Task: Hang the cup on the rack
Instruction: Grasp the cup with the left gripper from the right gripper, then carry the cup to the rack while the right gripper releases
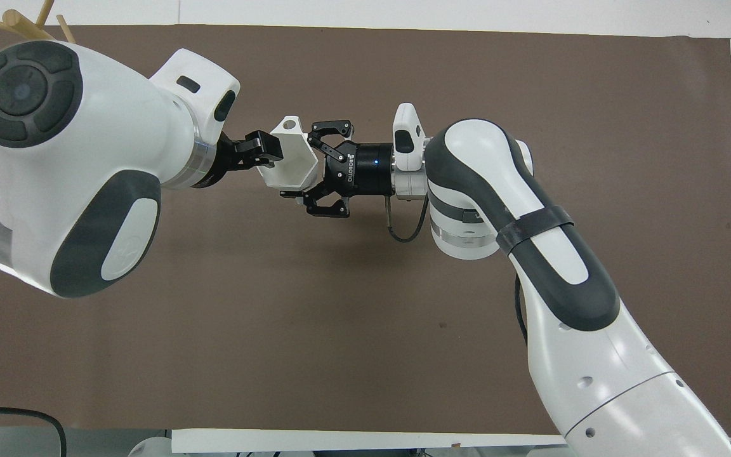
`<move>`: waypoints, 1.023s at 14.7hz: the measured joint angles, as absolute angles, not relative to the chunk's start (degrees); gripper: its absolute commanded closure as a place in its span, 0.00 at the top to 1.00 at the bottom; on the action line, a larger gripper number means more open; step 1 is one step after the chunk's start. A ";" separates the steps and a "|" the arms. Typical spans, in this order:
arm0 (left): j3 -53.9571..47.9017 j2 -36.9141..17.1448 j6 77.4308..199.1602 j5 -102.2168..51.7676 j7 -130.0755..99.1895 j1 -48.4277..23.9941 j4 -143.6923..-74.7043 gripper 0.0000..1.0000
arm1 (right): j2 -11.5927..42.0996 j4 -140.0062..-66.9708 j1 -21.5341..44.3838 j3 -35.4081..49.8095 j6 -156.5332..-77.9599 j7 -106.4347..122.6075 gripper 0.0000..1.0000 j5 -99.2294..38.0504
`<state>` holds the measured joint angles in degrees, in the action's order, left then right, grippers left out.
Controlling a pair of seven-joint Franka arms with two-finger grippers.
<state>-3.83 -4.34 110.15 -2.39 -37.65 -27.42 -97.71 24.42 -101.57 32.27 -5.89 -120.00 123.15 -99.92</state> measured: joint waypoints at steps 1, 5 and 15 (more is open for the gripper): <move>-3.84 -4.37 110.52 -2.68 -38.20 -27.61 -97.98 0.01 | 24.42 -101.55 32.27 -5.89 -120.00 123.15 0.10 -99.92; -3.86 -4.43 112.80 -5.92 -42.63 -28.41 -100.10 0.00 | 24.43 -101.47 32.27 -5.89 -120.01 123.15 0.10 -99.93; -3.36 -4.56 116.41 -6.46 -45.90 -28.85 -101.07 0.00 | 24.44 -101.32 32.69 -5.84 -121.31 123.80 1.00 -102.69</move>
<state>-3.36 -4.56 116.41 -6.46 -45.90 -28.85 -101.07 24.44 -101.32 32.69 -5.84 -121.31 123.80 -102.69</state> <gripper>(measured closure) 0.930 0.154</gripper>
